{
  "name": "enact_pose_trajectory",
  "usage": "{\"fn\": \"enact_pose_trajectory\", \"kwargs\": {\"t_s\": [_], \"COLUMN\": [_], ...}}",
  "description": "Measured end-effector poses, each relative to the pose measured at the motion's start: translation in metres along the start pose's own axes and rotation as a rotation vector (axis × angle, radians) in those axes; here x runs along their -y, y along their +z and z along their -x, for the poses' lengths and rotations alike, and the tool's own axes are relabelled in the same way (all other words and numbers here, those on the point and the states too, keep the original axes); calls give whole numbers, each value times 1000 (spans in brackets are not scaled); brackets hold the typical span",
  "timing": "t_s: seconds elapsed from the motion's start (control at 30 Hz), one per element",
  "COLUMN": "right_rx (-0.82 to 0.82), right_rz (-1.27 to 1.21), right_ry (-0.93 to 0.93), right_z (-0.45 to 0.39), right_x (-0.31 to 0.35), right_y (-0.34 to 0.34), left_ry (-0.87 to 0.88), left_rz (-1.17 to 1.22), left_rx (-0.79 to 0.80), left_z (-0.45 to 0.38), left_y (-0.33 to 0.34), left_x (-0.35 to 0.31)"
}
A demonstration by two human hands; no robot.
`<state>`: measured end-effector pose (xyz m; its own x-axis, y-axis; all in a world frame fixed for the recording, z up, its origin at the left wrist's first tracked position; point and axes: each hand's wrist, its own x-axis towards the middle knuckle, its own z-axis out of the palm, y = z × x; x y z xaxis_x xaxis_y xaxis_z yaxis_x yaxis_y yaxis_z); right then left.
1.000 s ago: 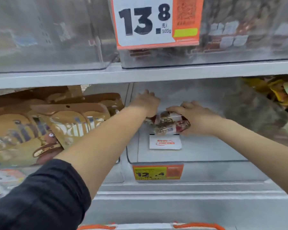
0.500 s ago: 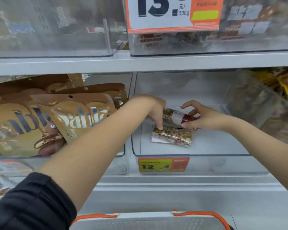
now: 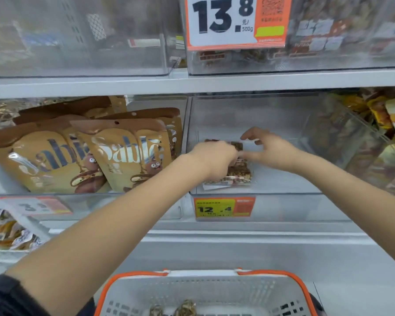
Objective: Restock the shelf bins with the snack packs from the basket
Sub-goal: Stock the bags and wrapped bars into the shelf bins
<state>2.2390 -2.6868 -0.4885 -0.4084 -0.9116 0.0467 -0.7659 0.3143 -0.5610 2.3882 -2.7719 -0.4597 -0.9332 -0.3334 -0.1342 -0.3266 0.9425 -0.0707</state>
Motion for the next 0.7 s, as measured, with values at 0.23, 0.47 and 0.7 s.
{"fn": "enact_pose_trajectory", "kwargs": {"t_s": [0.23,0.47,0.7], "right_rx": [-548,302,796], "right_rz": [-141,179,-42], "right_ry": [-283,-190,358], "right_z": [153,226,266], "right_x": [46,37,4], "right_y": [27,200,345], "left_ry": [115,-251,-418], "left_rz": [318,512,553], "left_rx": [-790,-397,415], "left_z": [139,236,268], "left_y": [47,239,356], "left_x": [-9,-28,-27]}}
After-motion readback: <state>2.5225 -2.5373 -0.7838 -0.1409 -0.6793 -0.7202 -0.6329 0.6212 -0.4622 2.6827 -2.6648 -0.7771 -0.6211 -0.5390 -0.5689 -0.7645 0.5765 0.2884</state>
